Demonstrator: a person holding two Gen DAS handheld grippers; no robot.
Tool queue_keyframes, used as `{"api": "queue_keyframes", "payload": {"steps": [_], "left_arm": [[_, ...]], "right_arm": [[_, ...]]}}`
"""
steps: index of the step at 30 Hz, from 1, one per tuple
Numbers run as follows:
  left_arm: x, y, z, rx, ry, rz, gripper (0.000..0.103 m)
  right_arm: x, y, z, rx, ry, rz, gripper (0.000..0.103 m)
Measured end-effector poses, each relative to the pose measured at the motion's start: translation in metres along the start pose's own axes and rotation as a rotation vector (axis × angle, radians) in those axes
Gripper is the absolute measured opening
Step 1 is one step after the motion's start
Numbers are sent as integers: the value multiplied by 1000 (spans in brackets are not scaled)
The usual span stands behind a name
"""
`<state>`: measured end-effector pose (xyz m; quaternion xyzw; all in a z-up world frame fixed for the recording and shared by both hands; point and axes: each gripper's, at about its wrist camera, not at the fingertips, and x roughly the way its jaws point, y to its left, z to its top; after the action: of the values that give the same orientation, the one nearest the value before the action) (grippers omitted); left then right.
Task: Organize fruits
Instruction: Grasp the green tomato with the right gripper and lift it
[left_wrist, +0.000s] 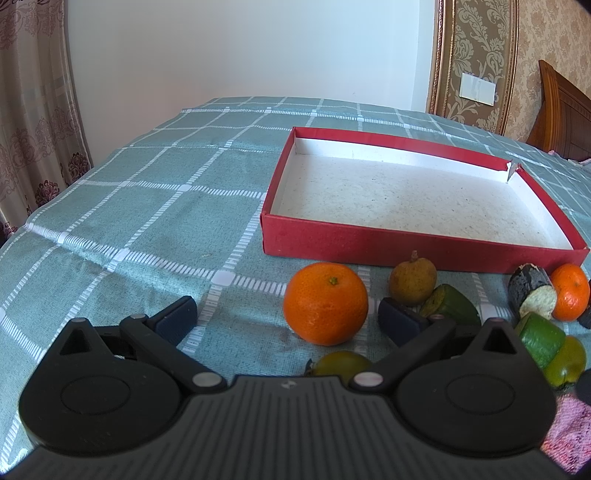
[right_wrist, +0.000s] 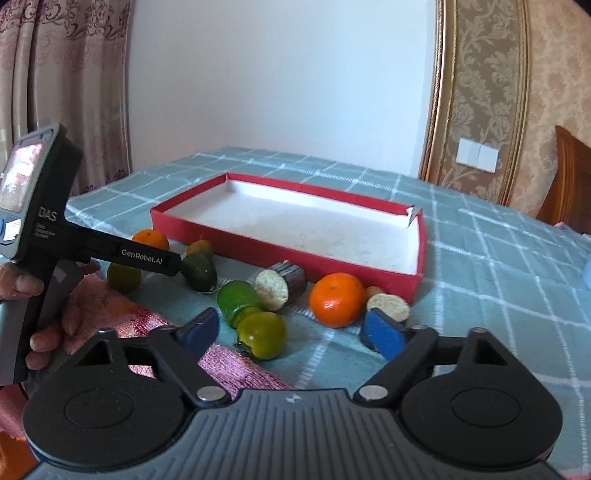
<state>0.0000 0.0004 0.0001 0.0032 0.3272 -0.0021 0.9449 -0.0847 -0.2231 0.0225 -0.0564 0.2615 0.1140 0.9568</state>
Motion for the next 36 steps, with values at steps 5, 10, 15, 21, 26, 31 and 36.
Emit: {"api": "queue_keyframes", "payload": {"steps": [5,10,15,21,26,31,36], "left_arm": [[0,0,0,0,0,0,103],[0,0,0,0,0,0,103],[0,0,0,0,0,0,103],[0,0,0,0,0,0,103],[0,0,0,0,0,0,103],[0,0,0,0,0,0,103],[0,0,0,0,0,0,103]], "right_arm": [[13,5,0,-13,33,29,63],[24,6,-3,-12,64,42,49],[25,5,-5,2,67,74,34],[18,3,-3,17,45,74,33],[-3,-15,22,43,-61,32,33],[20,-49,53,101,-85,-35,33],[66,-74,61,145,-22,-85,33]]}}
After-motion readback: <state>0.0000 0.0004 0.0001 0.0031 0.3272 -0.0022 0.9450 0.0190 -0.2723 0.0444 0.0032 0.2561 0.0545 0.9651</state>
